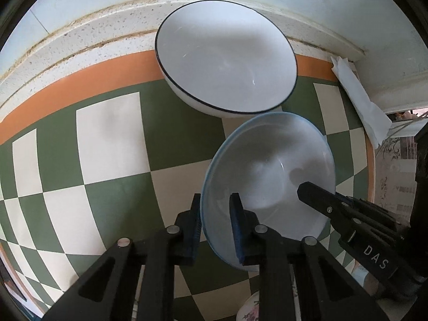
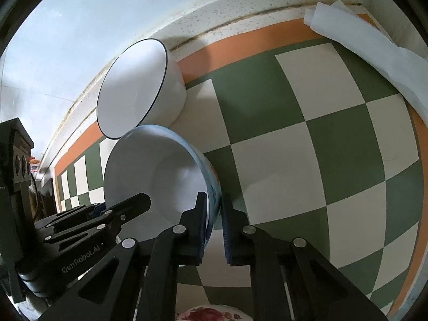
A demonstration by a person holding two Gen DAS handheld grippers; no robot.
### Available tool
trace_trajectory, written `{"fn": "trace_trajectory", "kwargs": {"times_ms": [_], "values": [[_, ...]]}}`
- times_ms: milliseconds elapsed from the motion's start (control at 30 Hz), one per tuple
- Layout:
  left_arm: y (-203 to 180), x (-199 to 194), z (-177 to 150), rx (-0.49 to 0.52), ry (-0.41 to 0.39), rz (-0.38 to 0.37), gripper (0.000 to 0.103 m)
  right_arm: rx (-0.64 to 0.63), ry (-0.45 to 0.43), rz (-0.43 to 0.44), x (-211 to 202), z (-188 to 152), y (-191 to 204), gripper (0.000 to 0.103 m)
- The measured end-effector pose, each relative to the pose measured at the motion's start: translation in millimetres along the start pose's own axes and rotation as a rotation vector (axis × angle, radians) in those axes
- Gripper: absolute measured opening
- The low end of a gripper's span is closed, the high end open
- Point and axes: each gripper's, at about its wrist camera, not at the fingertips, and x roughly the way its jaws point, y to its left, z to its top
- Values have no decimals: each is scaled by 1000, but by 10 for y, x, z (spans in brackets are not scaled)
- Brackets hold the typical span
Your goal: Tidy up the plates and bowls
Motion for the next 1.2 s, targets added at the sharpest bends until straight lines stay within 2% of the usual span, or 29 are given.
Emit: {"fn": "trace_trajectory", "kwargs": {"times_ms": [167,433,767,1000,1200], "values": [[-155,-79,-41,18,-23,8,18,-9,-23,-1,-144,-50,88,12],[-321,-484,-262,60,-81,-7,18,-17,-67,15,-581,-258,162,12],[-521,-971,-681,130,-140,-11,18,-29,-118,36,-1177,-800,214,12],[-585,-1020,-1111,172,-115,-21,18,-4,-119,31,-1380,-1282,145,12],[-600,-852,-1422,184,-50,-41,18,29,-63,28,-1247,-1676,-27,12]]}}
